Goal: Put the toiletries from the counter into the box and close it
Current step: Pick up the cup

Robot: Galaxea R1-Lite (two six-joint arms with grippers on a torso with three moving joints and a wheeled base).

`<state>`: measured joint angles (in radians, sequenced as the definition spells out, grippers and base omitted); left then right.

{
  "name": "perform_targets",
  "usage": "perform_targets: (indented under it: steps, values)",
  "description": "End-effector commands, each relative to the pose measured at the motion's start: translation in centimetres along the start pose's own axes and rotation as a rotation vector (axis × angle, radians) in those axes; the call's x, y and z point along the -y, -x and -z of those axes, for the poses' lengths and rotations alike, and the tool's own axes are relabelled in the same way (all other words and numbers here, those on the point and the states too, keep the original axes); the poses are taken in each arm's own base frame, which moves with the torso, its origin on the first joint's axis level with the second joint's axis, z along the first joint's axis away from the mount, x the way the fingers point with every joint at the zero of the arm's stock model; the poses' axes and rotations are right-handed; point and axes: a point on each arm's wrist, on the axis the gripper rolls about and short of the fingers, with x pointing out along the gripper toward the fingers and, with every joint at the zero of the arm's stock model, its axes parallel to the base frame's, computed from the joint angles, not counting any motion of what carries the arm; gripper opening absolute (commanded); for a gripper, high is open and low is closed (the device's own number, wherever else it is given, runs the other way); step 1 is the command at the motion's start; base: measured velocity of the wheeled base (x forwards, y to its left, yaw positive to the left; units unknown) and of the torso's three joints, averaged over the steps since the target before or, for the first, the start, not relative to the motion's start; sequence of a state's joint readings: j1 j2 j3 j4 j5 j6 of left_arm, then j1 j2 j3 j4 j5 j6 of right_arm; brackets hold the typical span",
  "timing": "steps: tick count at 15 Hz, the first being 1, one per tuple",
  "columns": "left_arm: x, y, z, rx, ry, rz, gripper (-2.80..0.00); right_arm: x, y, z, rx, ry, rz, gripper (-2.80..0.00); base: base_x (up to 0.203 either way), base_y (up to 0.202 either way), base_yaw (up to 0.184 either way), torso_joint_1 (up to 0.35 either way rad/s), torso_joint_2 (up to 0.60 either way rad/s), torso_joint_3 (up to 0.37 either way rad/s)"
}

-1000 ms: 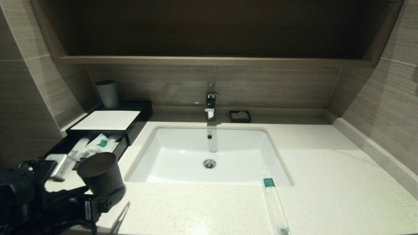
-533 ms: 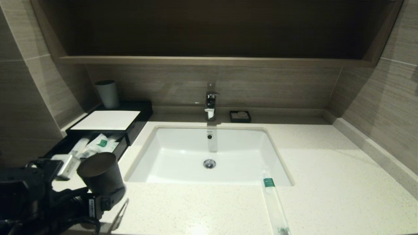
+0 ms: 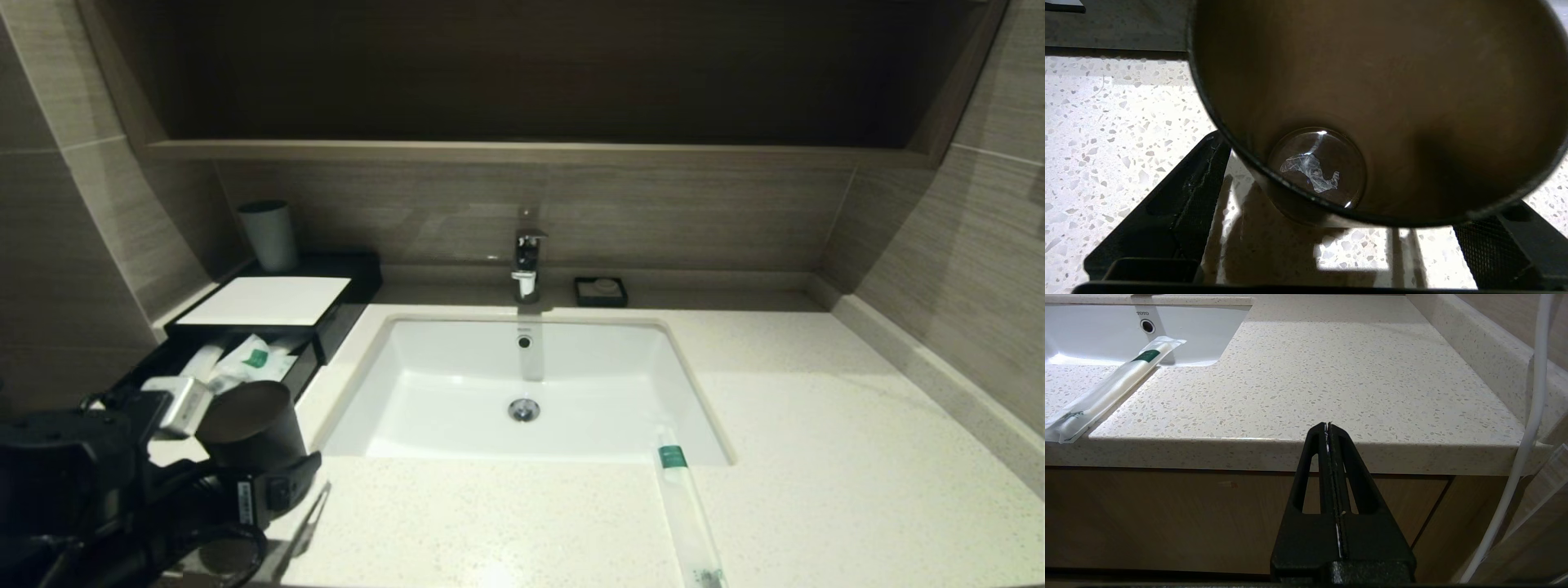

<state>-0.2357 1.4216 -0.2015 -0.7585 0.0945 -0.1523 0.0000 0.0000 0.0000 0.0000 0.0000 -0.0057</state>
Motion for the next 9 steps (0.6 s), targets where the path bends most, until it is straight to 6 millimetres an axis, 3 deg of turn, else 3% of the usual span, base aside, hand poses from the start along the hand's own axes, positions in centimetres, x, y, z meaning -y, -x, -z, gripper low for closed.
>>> perform_targets:
  steps: [1, 9]
  values:
    - [0.02, -0.36, 0.14, -0.013, 0.0, -0.002, 0.0, 0.0, 0.0, 0.0, 0.0, 0.0, 0.0, -2.8, 0.0, 0.0, 0.0, 0.0, 0.0, 0.0]
    - [0.03, -0.71, 0.31, -0.009, 0.003, -0.002, 0.0, 0.0, 0.0, 0.0, 0.0, 0.0, 0.0, -2.8, 0.0, 0.0, 0.0, 0.0, 0.0, 0.0]
